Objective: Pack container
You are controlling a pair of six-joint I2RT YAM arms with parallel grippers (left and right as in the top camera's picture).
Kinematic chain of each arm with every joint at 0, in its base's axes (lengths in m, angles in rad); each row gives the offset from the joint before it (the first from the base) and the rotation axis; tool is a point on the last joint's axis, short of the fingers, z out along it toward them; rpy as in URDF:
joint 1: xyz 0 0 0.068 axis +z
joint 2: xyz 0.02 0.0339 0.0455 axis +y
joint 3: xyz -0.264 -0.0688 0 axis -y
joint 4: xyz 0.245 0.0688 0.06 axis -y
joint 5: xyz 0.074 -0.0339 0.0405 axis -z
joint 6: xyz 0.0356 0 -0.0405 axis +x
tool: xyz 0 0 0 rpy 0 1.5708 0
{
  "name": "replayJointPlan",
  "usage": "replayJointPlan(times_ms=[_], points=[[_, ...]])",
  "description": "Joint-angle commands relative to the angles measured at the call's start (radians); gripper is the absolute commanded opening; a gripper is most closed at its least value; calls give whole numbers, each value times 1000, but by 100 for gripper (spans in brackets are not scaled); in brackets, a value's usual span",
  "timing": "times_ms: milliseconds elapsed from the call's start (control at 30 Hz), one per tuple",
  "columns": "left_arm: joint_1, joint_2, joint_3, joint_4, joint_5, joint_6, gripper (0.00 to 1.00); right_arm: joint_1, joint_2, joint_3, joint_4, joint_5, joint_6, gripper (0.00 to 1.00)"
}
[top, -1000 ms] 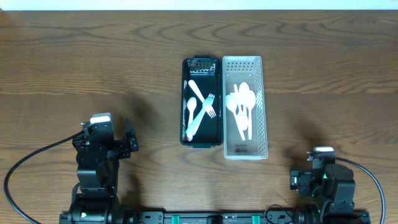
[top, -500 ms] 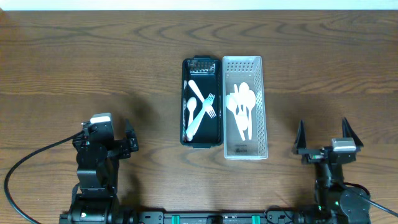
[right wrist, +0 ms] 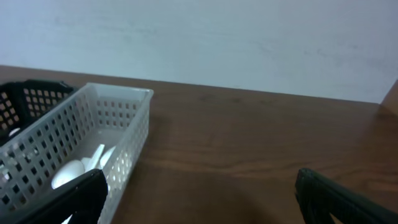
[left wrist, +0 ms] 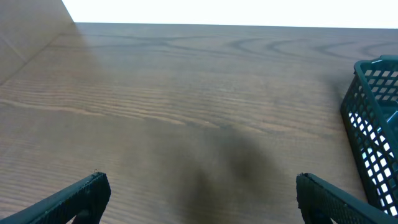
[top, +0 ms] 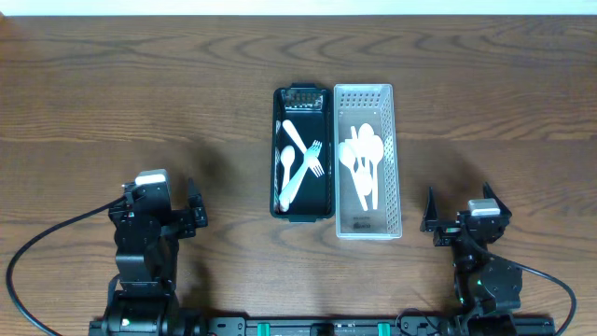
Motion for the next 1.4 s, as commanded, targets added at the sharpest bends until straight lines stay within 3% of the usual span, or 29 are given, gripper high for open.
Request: replayJointPlan(times_ms=[0, 900, 1033, 1200, 1367], points=[[-5, -5, -2, -2, -12, 14, 98, 8, -8, -2, -5, -4, 39, 99], [-5, -9, -2, -2, -12, 14, 98, 8, -7, -2, -5, -4, 39, 99], [-9, -85, -2, -45, -41, 14, 98, 8, -7, -2, -5, -4, 39, 99], [-36, -251, -9, -230, 33, 13, 98, 8, -7, -2, -5, -4, 39, 99], [-43, -365, -98, -177, 84, 16, 98, 8, -7, -2, -5, -4, 39, 99]])
